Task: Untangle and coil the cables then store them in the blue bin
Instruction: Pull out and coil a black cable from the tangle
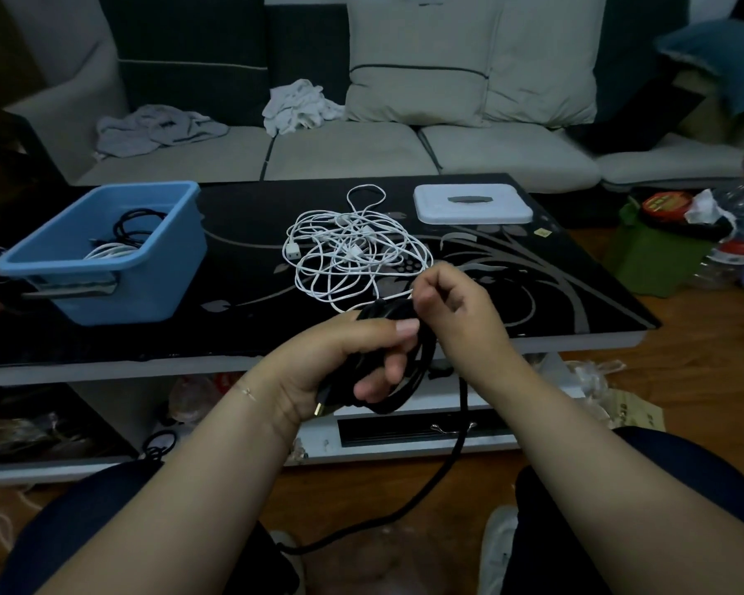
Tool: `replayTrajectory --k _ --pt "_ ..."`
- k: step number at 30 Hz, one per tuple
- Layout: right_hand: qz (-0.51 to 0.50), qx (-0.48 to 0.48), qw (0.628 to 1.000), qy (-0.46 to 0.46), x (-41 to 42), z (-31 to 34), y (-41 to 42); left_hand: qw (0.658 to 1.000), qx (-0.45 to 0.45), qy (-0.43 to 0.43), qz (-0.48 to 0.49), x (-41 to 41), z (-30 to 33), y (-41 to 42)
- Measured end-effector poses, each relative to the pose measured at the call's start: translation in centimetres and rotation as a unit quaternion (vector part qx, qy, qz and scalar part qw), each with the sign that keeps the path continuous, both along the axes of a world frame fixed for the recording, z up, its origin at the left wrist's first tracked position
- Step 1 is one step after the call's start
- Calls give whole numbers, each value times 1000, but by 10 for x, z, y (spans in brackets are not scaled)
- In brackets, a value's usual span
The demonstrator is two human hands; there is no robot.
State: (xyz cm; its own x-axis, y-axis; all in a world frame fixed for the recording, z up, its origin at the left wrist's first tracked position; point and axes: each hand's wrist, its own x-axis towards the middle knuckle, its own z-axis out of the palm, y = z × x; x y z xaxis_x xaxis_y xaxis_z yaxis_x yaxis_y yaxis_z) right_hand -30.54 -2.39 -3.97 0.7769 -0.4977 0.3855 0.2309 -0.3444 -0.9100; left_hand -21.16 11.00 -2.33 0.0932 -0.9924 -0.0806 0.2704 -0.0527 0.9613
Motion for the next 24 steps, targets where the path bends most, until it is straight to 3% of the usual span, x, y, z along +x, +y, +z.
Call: replayTrajectory --k 4,7,18,24 --pt "20 98 995 5 5 1 4 992 -35 118 -10 -1 1 -2" --pt "42 157 987 9 9 -3 4 987 -41 152 -10 -1 1 -2" --pt "57 184 981 -6 17 -5 -8 988 -35 149 34 -6 7 1" --pt "53 247 967 14 21 -4 -3 979 -59 174 83 -11 8 -4"
